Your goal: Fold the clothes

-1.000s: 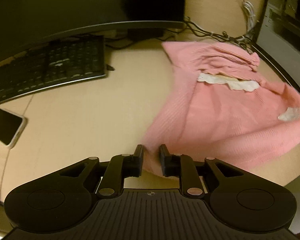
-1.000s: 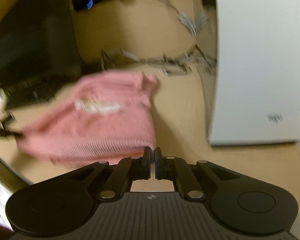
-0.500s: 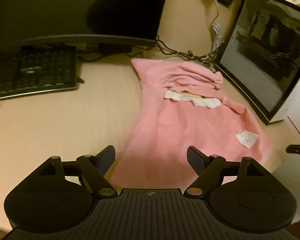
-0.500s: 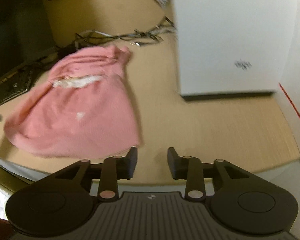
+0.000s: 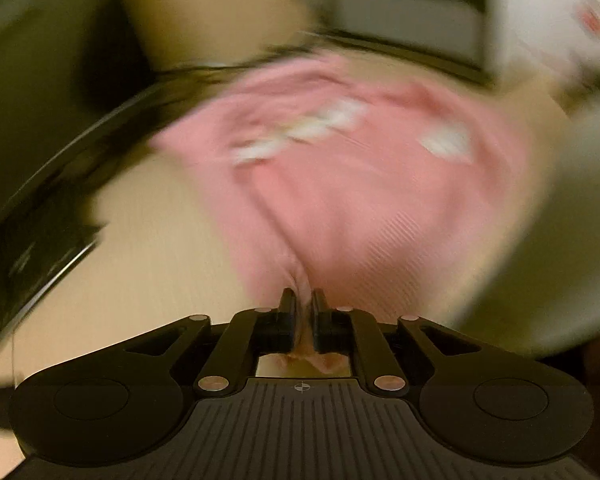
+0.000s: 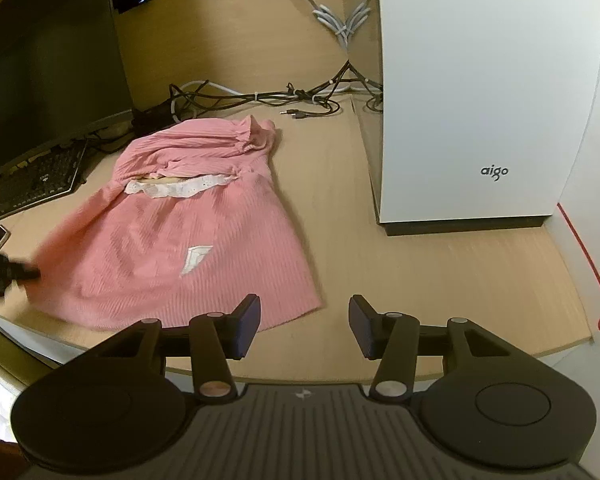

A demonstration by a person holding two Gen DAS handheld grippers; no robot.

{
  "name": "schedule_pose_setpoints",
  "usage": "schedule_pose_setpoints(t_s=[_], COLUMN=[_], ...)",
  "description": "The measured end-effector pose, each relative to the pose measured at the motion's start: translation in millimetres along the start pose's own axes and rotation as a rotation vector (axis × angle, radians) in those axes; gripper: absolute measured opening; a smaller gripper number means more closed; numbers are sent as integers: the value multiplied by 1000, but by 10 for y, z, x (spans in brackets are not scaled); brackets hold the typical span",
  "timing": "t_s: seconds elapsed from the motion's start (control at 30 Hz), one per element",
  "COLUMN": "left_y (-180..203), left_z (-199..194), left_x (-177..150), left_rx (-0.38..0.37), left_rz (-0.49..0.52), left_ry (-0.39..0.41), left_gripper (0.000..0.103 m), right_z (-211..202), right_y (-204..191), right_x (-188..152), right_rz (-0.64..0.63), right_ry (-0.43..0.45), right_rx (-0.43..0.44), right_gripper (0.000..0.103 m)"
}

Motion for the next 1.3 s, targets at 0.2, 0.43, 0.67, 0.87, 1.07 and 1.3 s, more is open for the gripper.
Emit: schedule_pose_setpoints(t_s=[0.2, 0.43, 0.67, 0.87, 1.07, 1.3], left_y=[302, 156, -324, -424, -399, -275], left_z=[63, -244, -259, 36, 65, -155], left_x=[4, 84, 179, 157, 106, 161], left_rx=[-183, -340, -309, -321, -310, -348], left_rz=[-100, -425, -778, -892, -857, -751], left_ry=[-5, 96, 203, 172, 136, 160], left_gripper=[59, 73, 78, 78, 78, 86], right_z=[101, 486, 842, 576, 213, 312], right_y=[-116, 288, 120, -442, -1214, -1425], right_x=[53, 41, 100, 373, -39, -486], right_rz=[-16, 303, 368, -12, -788, -921], right_ry=[12, 1, 28, 134, 152, 24], right_rx=[43, 26, 42, 6, -1, 97], right_gripper=[57, 58, 49, 7, 6, 10])
Point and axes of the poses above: each gripper's, at about its wrist camera, not at the fingertips, and z roughly the way its jaws point, y to its right, x to its top, the point moved 9 cm from there along z, roughly the way its jaws point, and after that the axes turned 6 degrees about -x, right-handed, at the moved point
